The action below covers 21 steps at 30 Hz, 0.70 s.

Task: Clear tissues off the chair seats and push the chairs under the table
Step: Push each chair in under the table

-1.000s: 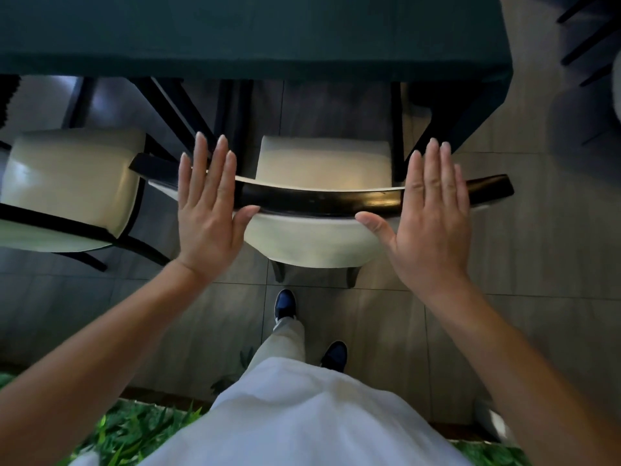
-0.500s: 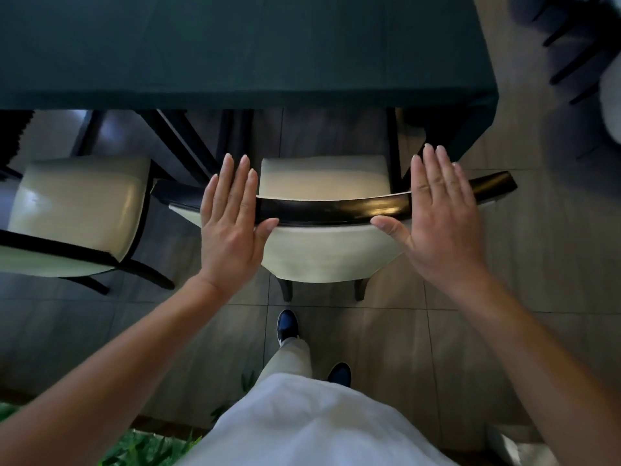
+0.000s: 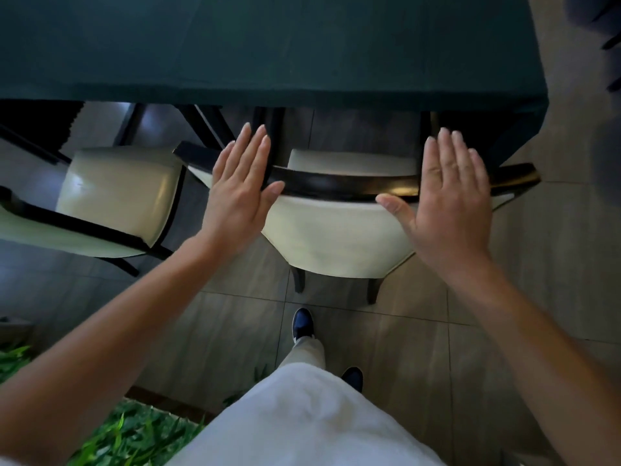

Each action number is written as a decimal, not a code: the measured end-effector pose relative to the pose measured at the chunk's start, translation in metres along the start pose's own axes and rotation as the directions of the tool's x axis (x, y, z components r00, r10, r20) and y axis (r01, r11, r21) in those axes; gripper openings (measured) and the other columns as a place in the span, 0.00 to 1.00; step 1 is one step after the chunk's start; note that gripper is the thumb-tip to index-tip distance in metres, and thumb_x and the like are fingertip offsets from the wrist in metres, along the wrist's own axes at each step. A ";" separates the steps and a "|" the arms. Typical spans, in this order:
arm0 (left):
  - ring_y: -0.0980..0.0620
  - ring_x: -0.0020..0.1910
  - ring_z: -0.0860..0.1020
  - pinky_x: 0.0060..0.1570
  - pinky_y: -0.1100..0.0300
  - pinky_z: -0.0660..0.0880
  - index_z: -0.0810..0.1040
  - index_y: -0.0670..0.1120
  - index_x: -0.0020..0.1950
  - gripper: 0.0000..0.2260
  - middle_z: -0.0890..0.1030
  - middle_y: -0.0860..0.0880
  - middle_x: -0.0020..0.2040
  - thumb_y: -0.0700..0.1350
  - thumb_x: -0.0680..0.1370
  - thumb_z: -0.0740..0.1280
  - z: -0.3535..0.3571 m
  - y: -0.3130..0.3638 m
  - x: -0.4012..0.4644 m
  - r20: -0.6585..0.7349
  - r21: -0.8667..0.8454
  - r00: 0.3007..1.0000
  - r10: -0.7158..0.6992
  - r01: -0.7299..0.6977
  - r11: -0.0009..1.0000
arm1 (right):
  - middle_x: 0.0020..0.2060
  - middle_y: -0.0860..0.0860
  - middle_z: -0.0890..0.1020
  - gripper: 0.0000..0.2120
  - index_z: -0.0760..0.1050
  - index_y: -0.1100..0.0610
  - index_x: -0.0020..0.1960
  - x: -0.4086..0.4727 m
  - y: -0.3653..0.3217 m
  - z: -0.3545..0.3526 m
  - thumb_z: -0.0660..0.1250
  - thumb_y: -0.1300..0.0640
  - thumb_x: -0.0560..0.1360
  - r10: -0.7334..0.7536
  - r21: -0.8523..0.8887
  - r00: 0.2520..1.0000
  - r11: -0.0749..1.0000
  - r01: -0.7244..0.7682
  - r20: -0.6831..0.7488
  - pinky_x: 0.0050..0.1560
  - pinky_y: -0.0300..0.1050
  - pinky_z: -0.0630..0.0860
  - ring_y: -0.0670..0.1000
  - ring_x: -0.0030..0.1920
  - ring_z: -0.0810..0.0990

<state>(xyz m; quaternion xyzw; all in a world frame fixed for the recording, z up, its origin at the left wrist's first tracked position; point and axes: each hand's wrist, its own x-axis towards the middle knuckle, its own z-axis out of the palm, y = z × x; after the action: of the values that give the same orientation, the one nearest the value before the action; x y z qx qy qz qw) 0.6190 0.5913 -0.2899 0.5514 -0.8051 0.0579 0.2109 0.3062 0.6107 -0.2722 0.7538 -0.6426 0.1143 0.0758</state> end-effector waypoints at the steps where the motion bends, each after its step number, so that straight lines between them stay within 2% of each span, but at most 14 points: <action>1: 0.39 0.81 0.56 0.79 0.41 0.55 0.60 0.35 0.80 0.29 0.61 0.38 0.81 0.55 0.87 0.50 0.002 0.003 0.009 -0.004 0.003 1.000 -0.007 0.007 1.000 | 0.81 0.62 0.55 0.49 0.51 0.65 0.82 0.007 0.006 -0.001 0.42 0.26 0.79 0.014 -0.002 1.000 1.000 -0.014 -0.009 0.81 0.56 0.50 0.59 0.82 0.52; 7: 0.44 0.83 0.53 0.81 0.52 0.48 0.58 0.38 0.81 0.31 0.60 0.42 0.82 0.59 0.86 0.46 -0.010 -0.027 0.040 0.123 0.002 0.992 -0.007 0.007 1.000 | 0.81 0.64 0.54 0.49 0.50 0.66 0.81 0.029 -0.014 0.004 0.44 0.26 0.80 0.094 -0.009 0.995 0.995 -0.095 -0.045 0.81 0.58 0.51 0.61 0.82 0.52; 13: 0.46 0.83 0.48 0.81 0.47 0.48 0.54 0.38 0.82 0.32 0.54 0.42 0.83 0.60 0.86 0.45 -0.013 -0.032 0.007 0.204 0.008 0.978 -0.028 0.027 1.000 | 0.81 0.63 0.52 0.49 0.50 0.66 0.82 0.003 -0.037 0.009 0.43 0.26 0.79 0.065 -0.040 0.998 0.997 -0.065 -0.009 0.81 0.59 0.49 0.60 0.82 0.47; 17: 0.43 0.83 0.47 0.81 0.45 0.47 0.53 0.37 0.82 0.33 0.53 0.41 0.83 0.60 0.86 0.44 -0.002 -0.003 -0.003 0.190 0.036 0.980 -0.064 0.058 0.998 | 0.81 0.63 0.55 0.48 0.53 0.66 0.81 -0.001 -0.007 0.016 0.44 0.27 0.79 0.003 -0.040 1.000 0.999 -0.003 -0.023 0.81 0.59 0.52 0.60 0.82 0.51; 21: 0.43 0.83 0.44 0.81 0.46 0.44 0.51 0.37 0.82 0.35 0.51 0.41 0.83 0.62 0.85 0.43 0.012 0.049 0.014 0.222 0.059 0.967 -0.125 0.115 0.992 | 0.81 0.63 0.53 0.50 0.51 0.66 0.81 0.010 0.048 0.019 0.42 0.26 0.79 -0.015 -0.064 1.000 0.998 0.014 -0.014 0.81 0.59 0.51 0.60 0.82 0.50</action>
<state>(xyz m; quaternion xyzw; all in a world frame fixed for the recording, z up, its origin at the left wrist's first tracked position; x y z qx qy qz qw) 0.5666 0.5941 -0.2885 0.6068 -0.7874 0.0005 0.1088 0.2619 0.5890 -0.2895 0.7549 -0.6398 0.0987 0.1054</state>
